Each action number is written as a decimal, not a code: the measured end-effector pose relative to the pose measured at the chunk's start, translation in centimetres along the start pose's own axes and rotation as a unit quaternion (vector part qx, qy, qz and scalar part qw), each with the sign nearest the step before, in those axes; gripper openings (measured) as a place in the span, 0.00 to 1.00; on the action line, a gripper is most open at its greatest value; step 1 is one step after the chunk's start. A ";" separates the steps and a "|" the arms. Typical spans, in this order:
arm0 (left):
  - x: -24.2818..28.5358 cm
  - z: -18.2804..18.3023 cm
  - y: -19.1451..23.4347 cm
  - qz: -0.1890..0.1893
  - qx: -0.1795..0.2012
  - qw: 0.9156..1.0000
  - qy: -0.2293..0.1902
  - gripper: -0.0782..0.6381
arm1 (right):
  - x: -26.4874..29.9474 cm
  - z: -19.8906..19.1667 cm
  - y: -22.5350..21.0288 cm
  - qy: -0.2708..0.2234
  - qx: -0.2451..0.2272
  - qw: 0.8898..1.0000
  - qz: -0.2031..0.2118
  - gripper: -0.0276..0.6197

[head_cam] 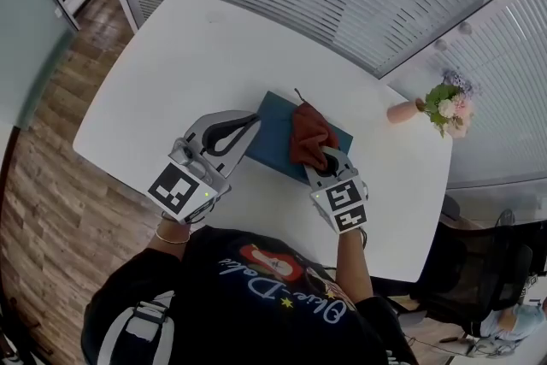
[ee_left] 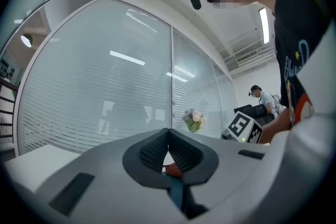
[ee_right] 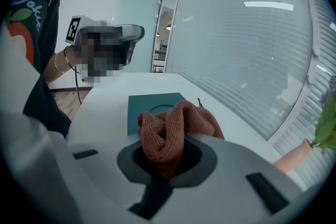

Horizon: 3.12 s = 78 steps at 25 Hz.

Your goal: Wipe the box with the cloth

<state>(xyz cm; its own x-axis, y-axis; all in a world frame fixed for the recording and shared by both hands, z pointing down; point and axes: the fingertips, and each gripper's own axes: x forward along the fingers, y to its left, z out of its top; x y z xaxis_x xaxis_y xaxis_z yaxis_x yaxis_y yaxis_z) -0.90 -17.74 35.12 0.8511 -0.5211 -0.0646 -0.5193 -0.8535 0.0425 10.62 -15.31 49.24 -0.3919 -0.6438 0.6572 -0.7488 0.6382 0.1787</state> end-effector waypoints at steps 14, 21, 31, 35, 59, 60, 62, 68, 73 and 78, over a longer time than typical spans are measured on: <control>-0.7 -0.5 0.7 0.025 -0.009 1.000 0.012 0.11 | -3.9 -4.6 -2.9 0.012 0.049 0.998 -0.046 0.08; -1.0 -0.7 1.3 0.037 -0.022 0.999 0.006 0.11 | -6.0 -7.3 -5.0 0.023 0.095 0.991 -0.095 0.08; 0.2 -0.7 0.3 0.020 -0.020 1.000 0.008 0.11 | -10.4 -3.6 -8.1 -0.027 0.062 0.982 -0.175 0.08; -0.3 -0.2 1.0 0.030 -0.014 0.999 0.003 0.11 | -9.7 3.0 -5.3 -0.114 0.010 0.985 -0.131 0.08; -2.4 -0.4 2.8 0.068 -0.028 0.997 -0.002 0.11 | 4.4 6.1 6.9 -0.027 -0.139 0.986 0.087 0.08; -2.2 -0.4 2.6 0.065 -0.028 0.997 -0.001 0.11 | 4.3 5.9 6.8 -0.030 -0.133 0.987 0.086 0.08; -2.1 -0.4 2.3 0.061 -0.027 0.998 0.002 0.11 | 4.0 5.7 6.6 -0.035 -0.126 0.988 0.082 0.08; -2.1 -0.7 2.2 0.062 -0.028 0.998 0.008 0.11 | 2.9 4.2 5.7 -0.027 -0.116 0.991 0.064 0.08; -2.0 -0.7 1.9 0.059 -0.028 0.998 0.008 0.11 | 1.9 3.0 4.8 -0.021 -0.101 0.994 0.045 0.08; -1.8 -0.7 1.7 0.055 -0.029 0.998 0.010 0.11 | 0.7 1.6 4.0 -0.012 -0.080 0.996 0.034 0.08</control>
<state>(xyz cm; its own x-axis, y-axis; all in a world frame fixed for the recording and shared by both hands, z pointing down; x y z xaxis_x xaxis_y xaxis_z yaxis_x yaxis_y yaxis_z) -3.26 -18.25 36.05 0.7914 -0.6103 -0.0367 -0.6041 -0.7898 0.1062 6.49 -13.85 49.29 -0.4527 -0.6048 0.6552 -0.6258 0.7389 0.2497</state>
